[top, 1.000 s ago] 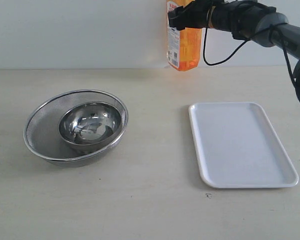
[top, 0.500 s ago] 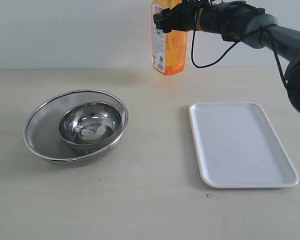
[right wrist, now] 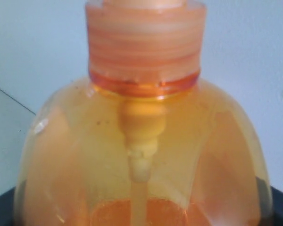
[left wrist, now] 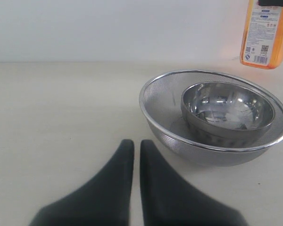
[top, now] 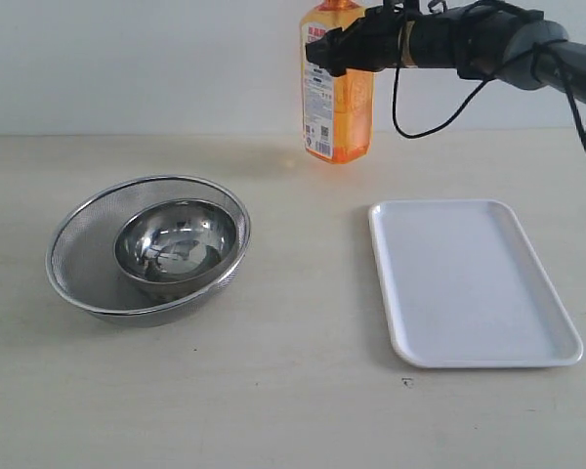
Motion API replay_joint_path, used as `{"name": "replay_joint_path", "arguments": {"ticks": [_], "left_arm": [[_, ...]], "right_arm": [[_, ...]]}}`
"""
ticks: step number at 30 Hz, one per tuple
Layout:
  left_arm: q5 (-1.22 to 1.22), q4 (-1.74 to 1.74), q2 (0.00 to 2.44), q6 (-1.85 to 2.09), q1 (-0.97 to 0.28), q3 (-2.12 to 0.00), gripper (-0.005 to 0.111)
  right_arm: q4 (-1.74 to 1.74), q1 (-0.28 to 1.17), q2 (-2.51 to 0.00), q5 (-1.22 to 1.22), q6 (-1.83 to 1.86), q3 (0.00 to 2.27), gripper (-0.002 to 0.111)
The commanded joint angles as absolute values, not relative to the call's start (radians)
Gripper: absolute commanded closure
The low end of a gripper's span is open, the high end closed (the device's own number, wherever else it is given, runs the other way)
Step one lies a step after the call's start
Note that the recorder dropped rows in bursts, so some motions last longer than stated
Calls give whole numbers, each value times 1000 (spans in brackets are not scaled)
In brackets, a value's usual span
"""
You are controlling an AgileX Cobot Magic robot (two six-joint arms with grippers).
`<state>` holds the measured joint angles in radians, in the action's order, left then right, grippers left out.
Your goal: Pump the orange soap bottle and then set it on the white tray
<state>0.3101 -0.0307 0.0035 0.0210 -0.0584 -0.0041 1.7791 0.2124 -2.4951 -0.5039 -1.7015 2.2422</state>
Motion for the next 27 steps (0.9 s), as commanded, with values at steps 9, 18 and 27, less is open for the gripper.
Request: {"name": "replay_joint_path", "arguments": {"ticks": [9, 18, 27], "left_arm": [[307, -41, 0, 16, -55, 0, 102], [307, -41, 0, 16, -55, 0, 102], [307, -41, 0, 16, -55, 0, 102]], "right_arm": [[1744, 189, -2362, -681, -1665, 2117, 108], [1744, 189, -2185, -699, -1568, 1853, 108], [1744, 199, -2040, -710, -1556, 1637, 108]]}}
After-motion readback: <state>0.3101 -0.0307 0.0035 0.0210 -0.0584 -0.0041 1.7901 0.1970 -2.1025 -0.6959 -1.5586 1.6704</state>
